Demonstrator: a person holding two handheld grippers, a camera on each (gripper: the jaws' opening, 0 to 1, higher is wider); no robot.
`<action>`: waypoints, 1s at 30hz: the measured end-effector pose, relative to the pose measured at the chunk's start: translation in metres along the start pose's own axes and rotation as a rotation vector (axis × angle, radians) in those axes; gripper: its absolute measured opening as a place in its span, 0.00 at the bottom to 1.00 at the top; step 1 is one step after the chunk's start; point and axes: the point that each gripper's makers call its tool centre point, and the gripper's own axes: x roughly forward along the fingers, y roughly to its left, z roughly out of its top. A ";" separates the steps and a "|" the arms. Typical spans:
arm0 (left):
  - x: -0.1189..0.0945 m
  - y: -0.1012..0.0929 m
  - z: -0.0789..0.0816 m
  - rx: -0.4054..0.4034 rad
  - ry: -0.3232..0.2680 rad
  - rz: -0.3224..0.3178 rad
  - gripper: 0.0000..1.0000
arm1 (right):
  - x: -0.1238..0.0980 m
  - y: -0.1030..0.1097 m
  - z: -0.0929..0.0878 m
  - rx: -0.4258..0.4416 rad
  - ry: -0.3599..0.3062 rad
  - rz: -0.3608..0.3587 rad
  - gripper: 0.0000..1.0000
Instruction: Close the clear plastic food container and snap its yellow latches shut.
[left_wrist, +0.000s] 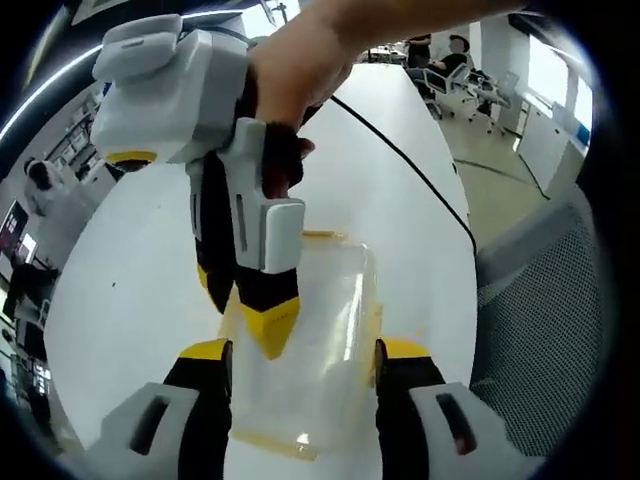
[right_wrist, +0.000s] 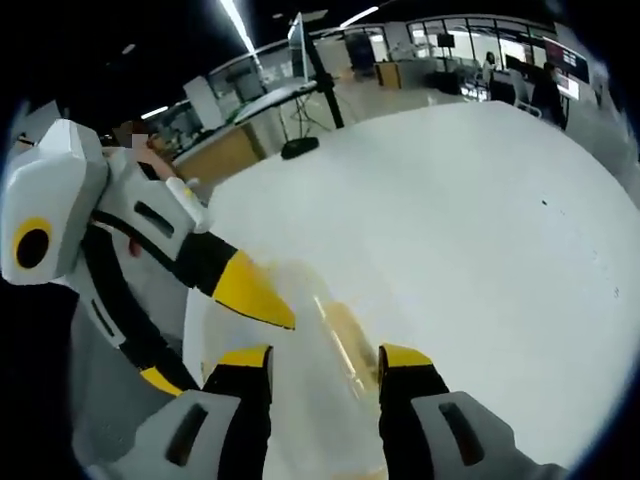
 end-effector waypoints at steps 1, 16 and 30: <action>-0.002 -0.003 0.002 -0.004 -0.007 -0.009 0.60 | 0.000 0.001 0.000 0.000 0.003 -0.001 0.41; 0.011 -0.018 -0.015 0.091 0.081 -0.025 0.57 | 0.000 0.012 -0.004 -0.030 0.032 0.027 0.39; 0.014 -0.020 -0.012 0.123 0.070 -0.036 0.57 | -0.007 0.008 -0.013 0.041 0.025 0.039 0.31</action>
